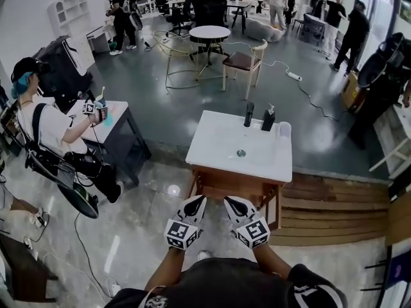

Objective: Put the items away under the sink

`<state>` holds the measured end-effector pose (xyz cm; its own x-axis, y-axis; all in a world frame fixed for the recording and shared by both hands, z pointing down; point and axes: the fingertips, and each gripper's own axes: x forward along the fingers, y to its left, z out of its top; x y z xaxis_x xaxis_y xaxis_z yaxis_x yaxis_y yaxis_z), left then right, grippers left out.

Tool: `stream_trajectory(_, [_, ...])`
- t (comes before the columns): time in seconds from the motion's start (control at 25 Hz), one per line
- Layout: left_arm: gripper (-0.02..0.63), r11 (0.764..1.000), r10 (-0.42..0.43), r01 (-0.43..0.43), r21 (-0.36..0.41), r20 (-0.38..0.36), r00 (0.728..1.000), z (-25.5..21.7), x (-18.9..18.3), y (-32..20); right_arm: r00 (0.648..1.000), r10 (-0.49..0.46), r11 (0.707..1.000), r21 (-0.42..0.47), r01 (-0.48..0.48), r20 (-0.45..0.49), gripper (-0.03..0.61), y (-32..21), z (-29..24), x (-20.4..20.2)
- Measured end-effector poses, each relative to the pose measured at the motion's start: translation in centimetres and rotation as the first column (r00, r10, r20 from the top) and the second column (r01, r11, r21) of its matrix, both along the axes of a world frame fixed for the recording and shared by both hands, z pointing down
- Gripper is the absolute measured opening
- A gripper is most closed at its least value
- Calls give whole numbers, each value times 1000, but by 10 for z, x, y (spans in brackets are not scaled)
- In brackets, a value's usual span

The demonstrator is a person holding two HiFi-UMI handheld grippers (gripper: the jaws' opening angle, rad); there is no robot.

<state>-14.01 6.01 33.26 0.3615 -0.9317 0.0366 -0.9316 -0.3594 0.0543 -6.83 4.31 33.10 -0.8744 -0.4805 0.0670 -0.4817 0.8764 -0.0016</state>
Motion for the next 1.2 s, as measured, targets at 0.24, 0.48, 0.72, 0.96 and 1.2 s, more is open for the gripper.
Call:
stream_trajectory(0.24, [5, 998, 62, -62, 20, -16, 998, -4, -12, -4, 998, 61, 998, 14, -60, -31, 23, 0, -11, -10])
stream_trajectory(0.48, [5, 996, 74, -71, 44, -72, 995, -5, -22, -9, 993, 103, 994, 51, -100, -65, 23, -12, -23, -9])
stream_trajectory(0.72, [5, 996, 83, -79, 45, -80, 993, -3, -20, -17, 990, 115, 993, 41, -112, -84, 23, -21, -18, -6])
stream_trajectory(0.96, [5, 994, 110, -109, 22, -61, 992, 6, -3, -43, 989, 126, 992, -2, -126, -75, 23, -42, 5, 5])
stream_trajectory(1.2, [5, 993, 122, -122, 5, -36, 992, 17, 16, -94, 989, 133, 991, -17, -135, -68, 23, -90, 20, 22])
